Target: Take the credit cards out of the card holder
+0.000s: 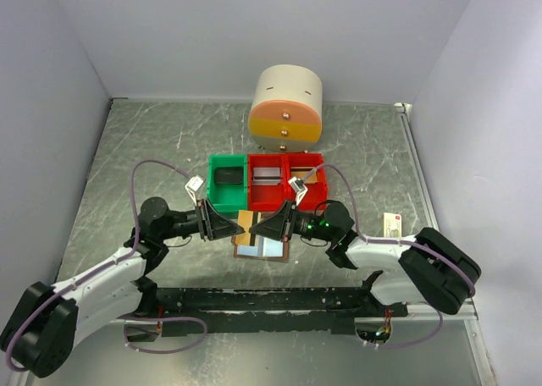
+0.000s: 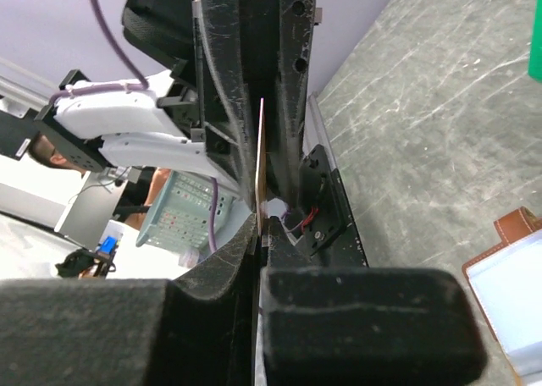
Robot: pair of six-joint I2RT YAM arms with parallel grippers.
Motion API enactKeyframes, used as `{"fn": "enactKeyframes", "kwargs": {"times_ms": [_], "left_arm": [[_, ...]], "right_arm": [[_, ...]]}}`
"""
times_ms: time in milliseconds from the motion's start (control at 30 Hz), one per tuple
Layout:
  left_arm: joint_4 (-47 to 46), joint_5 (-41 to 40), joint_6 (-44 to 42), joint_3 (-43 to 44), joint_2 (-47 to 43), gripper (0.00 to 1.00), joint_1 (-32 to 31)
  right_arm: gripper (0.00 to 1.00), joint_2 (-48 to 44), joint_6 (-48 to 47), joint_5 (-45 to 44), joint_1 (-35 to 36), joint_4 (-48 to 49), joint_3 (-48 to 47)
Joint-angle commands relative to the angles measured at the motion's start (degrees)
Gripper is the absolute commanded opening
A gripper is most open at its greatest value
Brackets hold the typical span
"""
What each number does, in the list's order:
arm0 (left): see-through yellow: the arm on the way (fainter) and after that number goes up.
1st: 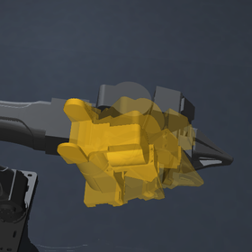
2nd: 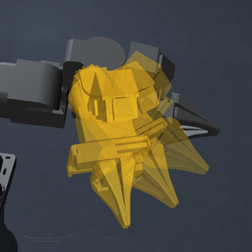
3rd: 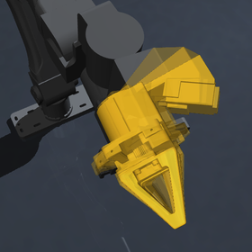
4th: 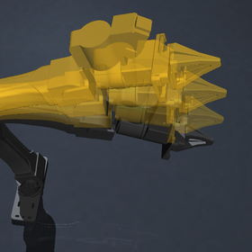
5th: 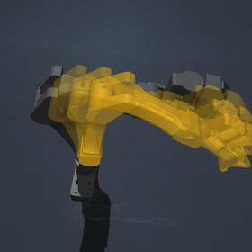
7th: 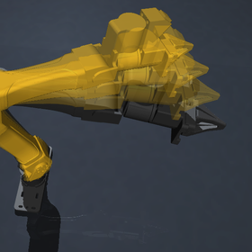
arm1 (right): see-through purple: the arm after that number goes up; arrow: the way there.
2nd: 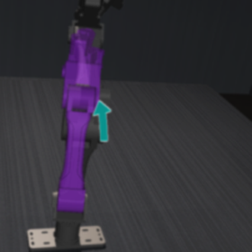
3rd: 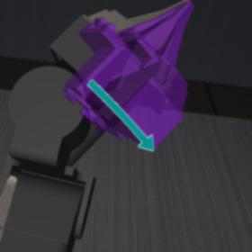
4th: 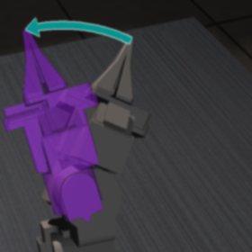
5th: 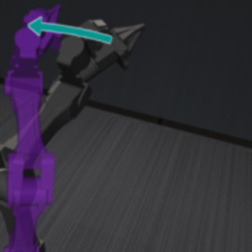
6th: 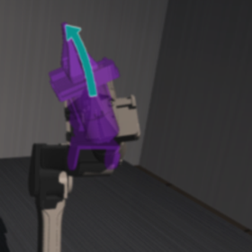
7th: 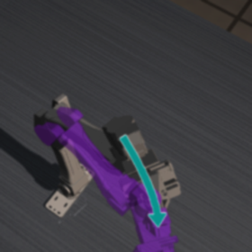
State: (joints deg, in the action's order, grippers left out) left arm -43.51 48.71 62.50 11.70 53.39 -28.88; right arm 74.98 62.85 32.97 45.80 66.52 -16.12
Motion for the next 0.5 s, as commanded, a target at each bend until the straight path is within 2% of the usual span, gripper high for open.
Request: {"fn": "enactKeyframes", "kwargs": {"times_ms": [0, 33, 100, 200, 467], "left_arm": [[20.3, -7.8, -10.2, 5.2, -5.3, 0.39, -1.2], [24.5, -9.2, -11.9, 6.5, -6.6, 0.45, -1.2], [30.6, -10.8, -15.0, 8.6, -7.8, 0.46, -1.2], [33.8, -9.8, -17.4, 10.2, -7.1, 0.38, -1.3], [28.8, -5.5, -17.1, 9.6, -4.6, 0.11, -1.7]], "right_arm": [[0.00, -2.5, -3.0, -2.7, 0.4, -4.8, -1.4], [0.00, -3.2, -4.0, -3.1, 0.4, -6.7, -1.5], [0.00, -4.2, -5.1, -3.5, 0.4, -9.3, -1.6], [0.00, -4.8, -5.1, -3.5, 0.4, -10.2, -1.6], [0.00, -4.2, -3.2, -2.4, 0.4, -6.6, -1.4]]}}
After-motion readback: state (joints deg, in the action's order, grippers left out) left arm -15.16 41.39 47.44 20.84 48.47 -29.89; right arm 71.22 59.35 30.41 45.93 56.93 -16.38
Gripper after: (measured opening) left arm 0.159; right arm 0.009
